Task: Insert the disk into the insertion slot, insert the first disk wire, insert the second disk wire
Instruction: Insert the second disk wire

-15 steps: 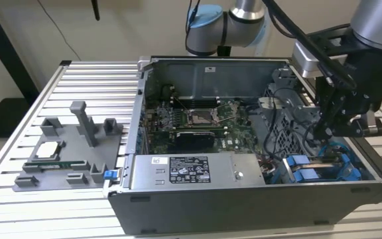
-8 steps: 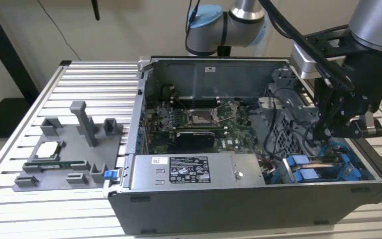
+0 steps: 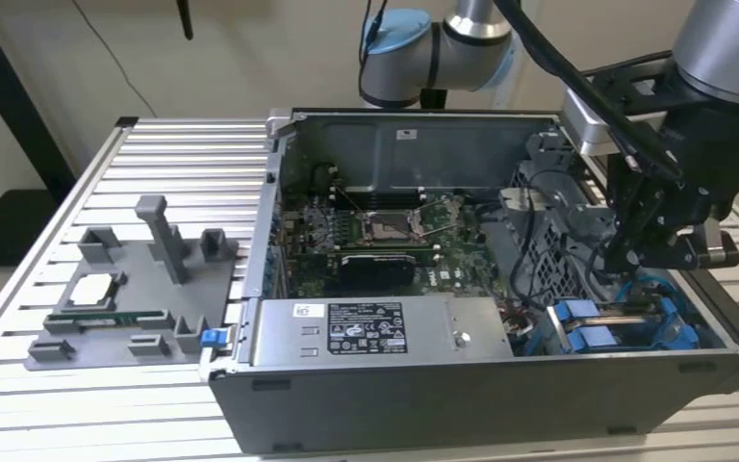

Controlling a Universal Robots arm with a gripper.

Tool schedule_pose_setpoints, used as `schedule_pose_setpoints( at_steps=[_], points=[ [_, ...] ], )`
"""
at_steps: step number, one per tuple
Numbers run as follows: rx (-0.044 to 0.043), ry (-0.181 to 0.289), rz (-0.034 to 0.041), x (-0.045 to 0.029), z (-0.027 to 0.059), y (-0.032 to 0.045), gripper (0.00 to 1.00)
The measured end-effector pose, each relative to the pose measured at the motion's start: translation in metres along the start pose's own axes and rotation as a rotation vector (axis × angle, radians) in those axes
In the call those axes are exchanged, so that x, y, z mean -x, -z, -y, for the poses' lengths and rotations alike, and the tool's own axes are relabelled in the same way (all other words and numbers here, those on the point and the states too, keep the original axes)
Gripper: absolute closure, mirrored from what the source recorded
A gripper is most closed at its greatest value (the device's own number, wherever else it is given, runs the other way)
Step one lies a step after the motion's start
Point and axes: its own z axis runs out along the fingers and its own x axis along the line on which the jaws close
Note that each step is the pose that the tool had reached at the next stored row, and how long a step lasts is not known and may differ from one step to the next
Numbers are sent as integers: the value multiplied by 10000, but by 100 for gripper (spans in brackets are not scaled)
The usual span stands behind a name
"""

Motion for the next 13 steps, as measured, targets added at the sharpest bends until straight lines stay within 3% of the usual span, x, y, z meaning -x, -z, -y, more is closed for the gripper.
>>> schedule_pose_setpoints(
  at_steps=[13],
  points=[
    [0,0,-1,-7,-9,-66,100]
  ],
)
